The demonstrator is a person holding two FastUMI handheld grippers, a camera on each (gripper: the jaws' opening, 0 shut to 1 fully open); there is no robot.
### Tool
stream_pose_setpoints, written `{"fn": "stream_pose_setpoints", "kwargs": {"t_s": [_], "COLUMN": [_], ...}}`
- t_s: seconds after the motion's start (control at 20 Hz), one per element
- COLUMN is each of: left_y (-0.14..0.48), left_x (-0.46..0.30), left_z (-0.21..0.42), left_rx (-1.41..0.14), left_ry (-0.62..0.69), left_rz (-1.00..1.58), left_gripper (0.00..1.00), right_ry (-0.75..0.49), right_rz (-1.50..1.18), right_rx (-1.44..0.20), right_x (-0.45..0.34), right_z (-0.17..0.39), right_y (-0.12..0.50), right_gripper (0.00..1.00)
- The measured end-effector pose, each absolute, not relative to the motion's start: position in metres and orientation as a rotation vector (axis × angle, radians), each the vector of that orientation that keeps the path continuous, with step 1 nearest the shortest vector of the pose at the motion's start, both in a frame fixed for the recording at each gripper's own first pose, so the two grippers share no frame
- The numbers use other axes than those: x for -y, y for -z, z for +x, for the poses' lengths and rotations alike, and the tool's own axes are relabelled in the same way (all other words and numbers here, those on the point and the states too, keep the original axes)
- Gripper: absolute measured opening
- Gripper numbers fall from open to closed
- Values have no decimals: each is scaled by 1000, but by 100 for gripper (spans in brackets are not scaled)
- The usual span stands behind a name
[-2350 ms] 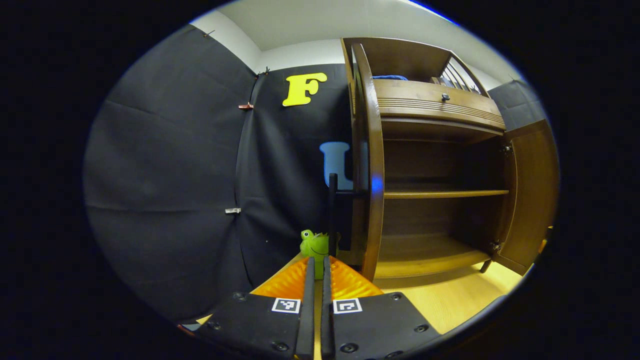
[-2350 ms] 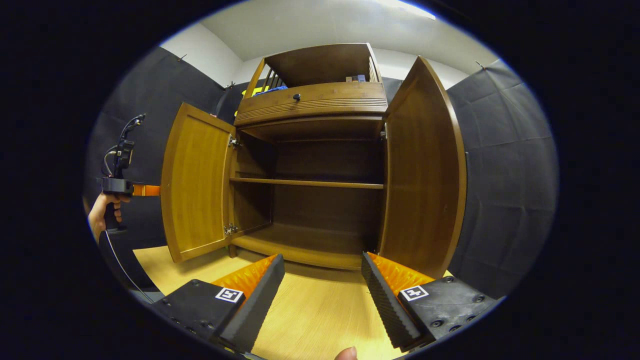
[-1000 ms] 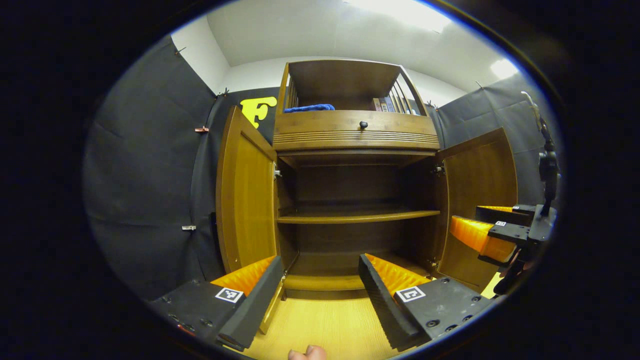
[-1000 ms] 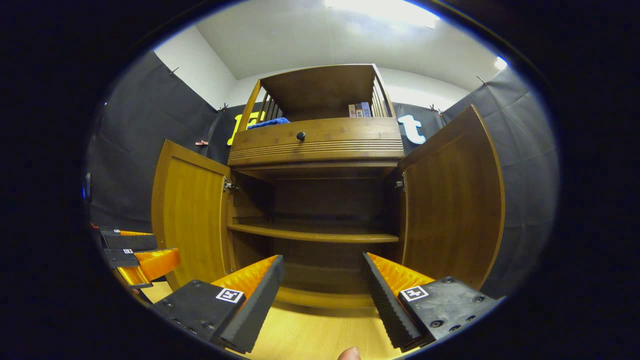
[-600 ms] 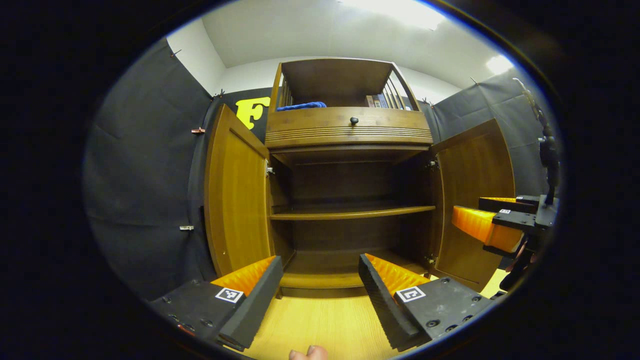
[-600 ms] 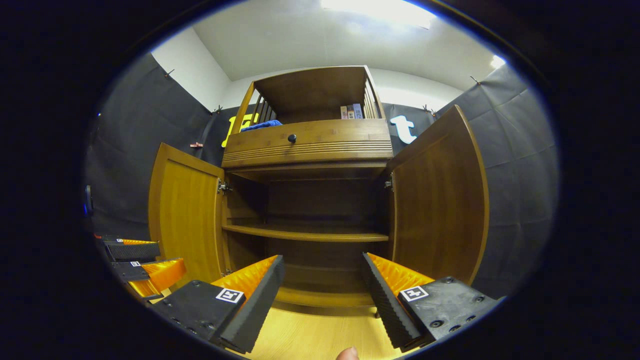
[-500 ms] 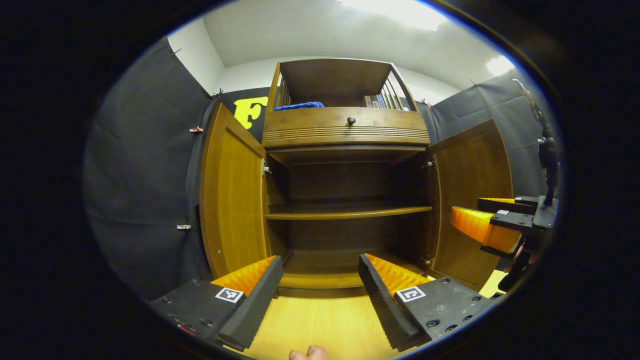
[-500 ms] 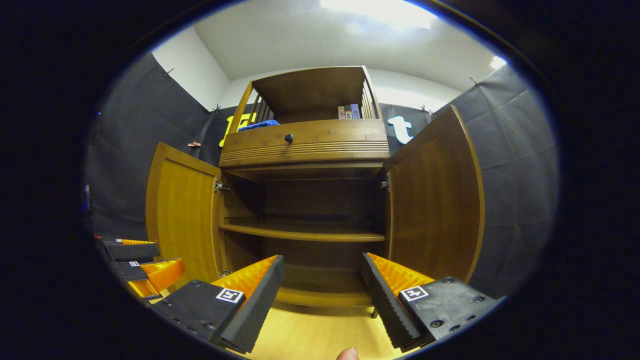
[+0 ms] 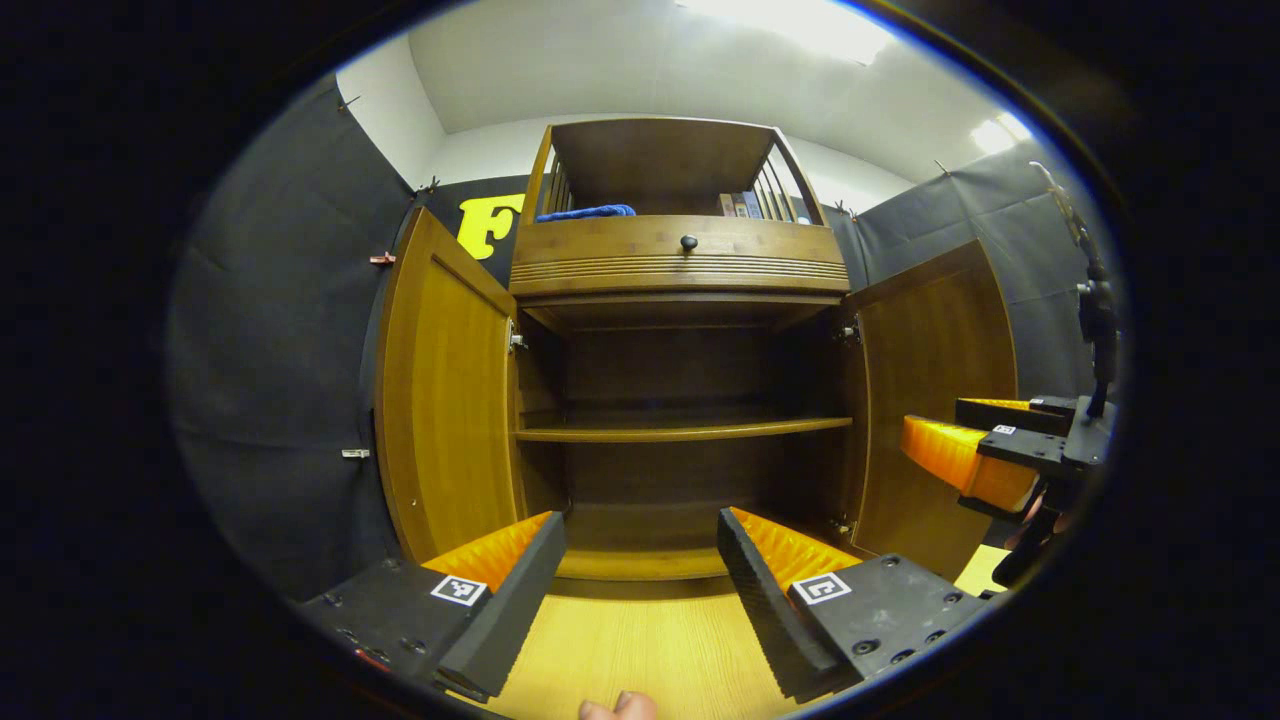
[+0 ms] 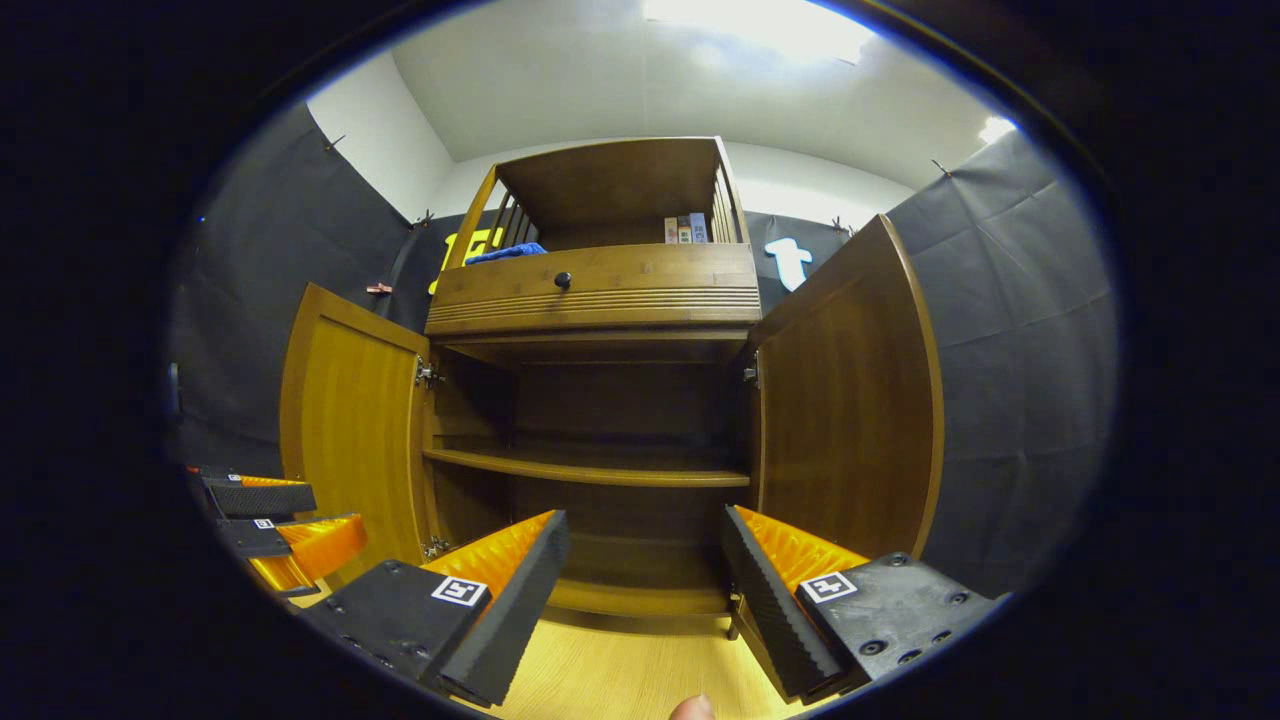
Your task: Open the right door of the double-door shoe cabinet with the right hand, and open the left door with the left hand.
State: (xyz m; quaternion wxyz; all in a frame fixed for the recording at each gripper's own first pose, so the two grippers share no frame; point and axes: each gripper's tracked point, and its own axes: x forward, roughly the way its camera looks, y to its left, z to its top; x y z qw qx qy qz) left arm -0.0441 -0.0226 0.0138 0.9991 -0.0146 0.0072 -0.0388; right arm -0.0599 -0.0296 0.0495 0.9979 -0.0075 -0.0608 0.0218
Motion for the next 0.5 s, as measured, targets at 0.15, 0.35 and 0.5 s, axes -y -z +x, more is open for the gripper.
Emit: {"fn": "stream_pose_setpoints", "kwargs": {"t_s": [0.15,0.35,0.5], "left_y": [-15,-14,-14], "left_x": [20,20,18], "left_z": [-46,-46,-46], "left_rx": [-12,-12,-12], "left_ry": [71,69,68], "left_rz": [-23,-39,-42], "left_gripper": [94,96,94], "right_ry": [-52,-56,-56], "right_rz": [-14,-32,-40], "right_rx": [122,124,123], "right_x": [27,24,24], "right_z": [-62,-64,-65], "right_y": [-50,-49,-49], "right_gripper": [97,97,98]}}
